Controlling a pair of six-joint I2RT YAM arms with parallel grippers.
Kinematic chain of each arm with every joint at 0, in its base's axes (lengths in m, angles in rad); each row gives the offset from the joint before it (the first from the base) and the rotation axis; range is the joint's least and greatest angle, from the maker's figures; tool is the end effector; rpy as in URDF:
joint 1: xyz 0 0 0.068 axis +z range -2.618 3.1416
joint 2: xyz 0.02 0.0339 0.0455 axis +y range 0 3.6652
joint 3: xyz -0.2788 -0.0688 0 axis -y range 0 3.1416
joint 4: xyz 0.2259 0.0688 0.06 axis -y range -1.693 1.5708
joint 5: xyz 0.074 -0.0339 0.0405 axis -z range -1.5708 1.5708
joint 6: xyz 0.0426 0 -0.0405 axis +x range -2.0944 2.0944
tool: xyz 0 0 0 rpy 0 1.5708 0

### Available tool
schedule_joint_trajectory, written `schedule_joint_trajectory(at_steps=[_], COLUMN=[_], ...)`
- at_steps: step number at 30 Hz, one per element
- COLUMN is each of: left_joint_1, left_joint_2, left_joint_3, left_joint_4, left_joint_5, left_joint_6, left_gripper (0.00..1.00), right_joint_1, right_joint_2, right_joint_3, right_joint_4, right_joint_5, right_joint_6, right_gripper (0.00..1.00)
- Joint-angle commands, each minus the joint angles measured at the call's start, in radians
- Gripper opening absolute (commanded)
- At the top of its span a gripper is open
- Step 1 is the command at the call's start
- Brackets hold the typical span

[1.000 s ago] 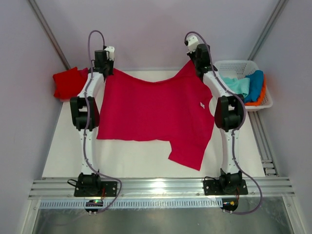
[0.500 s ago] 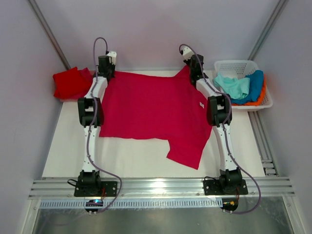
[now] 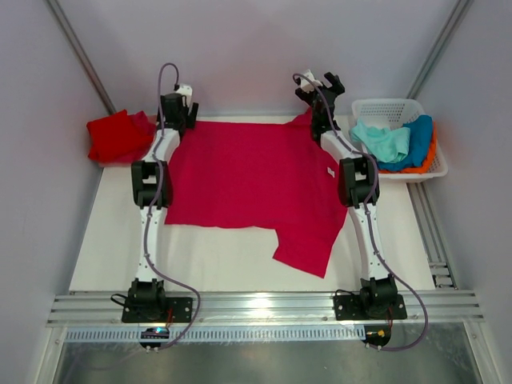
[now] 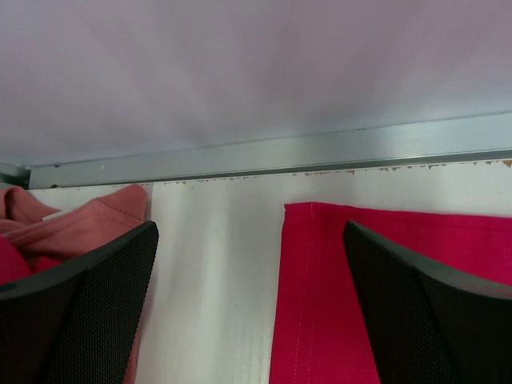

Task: Fold and stack the t-shirts
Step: Flatten the tshirt out

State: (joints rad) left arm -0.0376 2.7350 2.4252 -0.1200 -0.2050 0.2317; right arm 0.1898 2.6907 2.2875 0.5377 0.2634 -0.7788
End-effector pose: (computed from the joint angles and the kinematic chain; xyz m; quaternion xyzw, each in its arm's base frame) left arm 0.6146 -0.0144 0.1638 0.0576 0.8371 0.1378 0.5263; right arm 0.6074 0.1054 0.2170 -0.2162 0.6233 -0.2994 0.6893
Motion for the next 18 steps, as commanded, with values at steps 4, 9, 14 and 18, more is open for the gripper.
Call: schedule_joint_trajectory(at_steps=[4,9,14,18], left_joint_1=[-0.01,-0.013,-0.013,-0.005], left_joint_2=[-0.127,-0.324,-0.578,-0.846], left_joint_3=[0.006,0.046,-0.122,-0.519], left_joint_4=[0.039,-0.22,-0.421,-0.492], left_joint_5=[-0.118,-0.059,0.116,0.291], left_joint_6=[-0.006,-0.118,-0.204,-0.207], left_gripper=[0.99,0.99,0.99,0.99], right_joint_1=[0.013,0.011,0.011,0.011], right_joint_2=[-0.18,-0.394,-0.719,-0.966], right_joint_3=[0.003,-0.097,-0.311,-0.61], right_joint_4=[0.154,-0.067,-0.46,-0.761], right_joint_5=[0.106,0.201,0.059,-0.33], right_joint_6=[-0.08,0.001,0.211,0.204], right_gripper=[0.99,0.99,0.99,0.99])
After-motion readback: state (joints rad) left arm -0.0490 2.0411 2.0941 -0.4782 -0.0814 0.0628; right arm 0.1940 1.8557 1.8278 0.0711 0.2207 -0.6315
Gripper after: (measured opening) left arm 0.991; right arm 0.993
